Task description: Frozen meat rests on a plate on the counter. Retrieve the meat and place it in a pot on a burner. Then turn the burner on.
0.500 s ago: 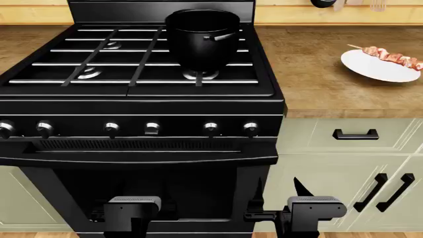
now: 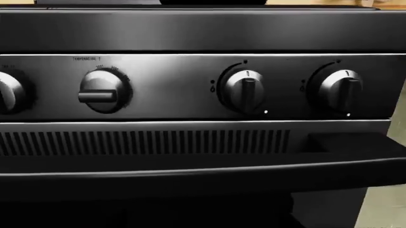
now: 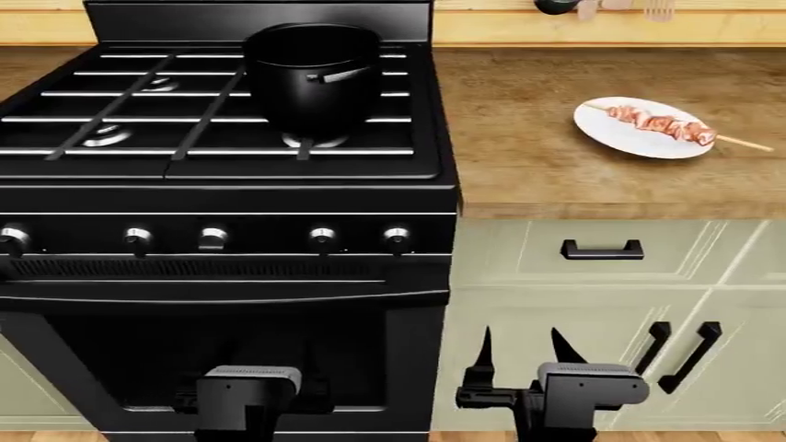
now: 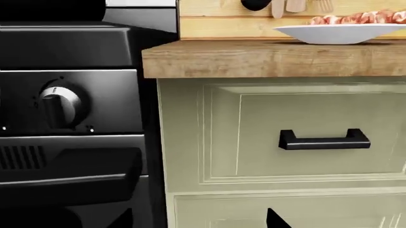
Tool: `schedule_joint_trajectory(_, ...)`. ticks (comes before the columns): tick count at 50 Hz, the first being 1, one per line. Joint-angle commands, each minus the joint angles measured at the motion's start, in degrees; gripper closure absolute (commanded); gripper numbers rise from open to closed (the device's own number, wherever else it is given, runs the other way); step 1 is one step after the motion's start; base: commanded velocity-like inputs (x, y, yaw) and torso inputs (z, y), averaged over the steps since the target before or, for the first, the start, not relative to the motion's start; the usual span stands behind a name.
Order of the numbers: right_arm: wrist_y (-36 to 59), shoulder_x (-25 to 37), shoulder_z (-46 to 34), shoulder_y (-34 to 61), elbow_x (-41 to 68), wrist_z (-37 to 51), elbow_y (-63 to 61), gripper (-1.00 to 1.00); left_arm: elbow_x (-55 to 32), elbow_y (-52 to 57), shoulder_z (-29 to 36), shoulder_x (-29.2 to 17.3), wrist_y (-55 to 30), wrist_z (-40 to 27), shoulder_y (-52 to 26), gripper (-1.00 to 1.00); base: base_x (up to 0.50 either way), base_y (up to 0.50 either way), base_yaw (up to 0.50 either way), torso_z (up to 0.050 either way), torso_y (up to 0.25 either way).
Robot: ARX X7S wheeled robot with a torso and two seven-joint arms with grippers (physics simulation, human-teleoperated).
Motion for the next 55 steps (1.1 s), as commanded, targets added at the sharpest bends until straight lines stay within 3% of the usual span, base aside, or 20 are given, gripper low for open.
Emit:
schedule_joint_trajectory(1, 0.02, 1.02, -1.19, 0.04, 1.13, 1.92, -0.49, -1.00, -0.92, -0.35, 1.43, -1.12, 0.14, -0.89, -0.06, -1.00, 0.00, -0.50, 0.00, 0.000, 0.000)
schedule_joint_trajectory(28, -0.92, 2.96, -2.78, 0.25, 2.96, 4.45, -0.41, -1.00, -2.16, -0.35, 3.85, -3.01, -0.13, -2.72, -0.07, -1.00, 0.00, -0.50, 0.00, 0.000, 0.000)
schedule_joint_trajectory(44, -1.13, 4.20, -4.15, 0.67, 3.38, 5.28, -1.78, -1.00, -0.67, -0.86, 5.20, -3.95, 0.07, -5.00, -0.62, -1.00, 0.00, 0.00, 0.00, 0.038, 0.008)
schedule_joint_trajectory(50, 3.41, 5.51, -5.09, 1.54, 1.39, 6.59, -6.68, -1.00, -0.47, 5.59, 5.37, -4.66, -5.21, -6.15, -0.44, -1.00, 0.00, 0.00, 0.00, 0.050, 0.012)
schedule_joint_trajectory(55, 14.88, 8.70, -6.42, 2.03, -0.83, 6.16, -18.14, -1.00, -2.31, 14.04, 4.62, -6.40, -16.40, -5.73, -1.70, -1.00, 0.00, 0.00, 0.00, 0.050, 0.020)
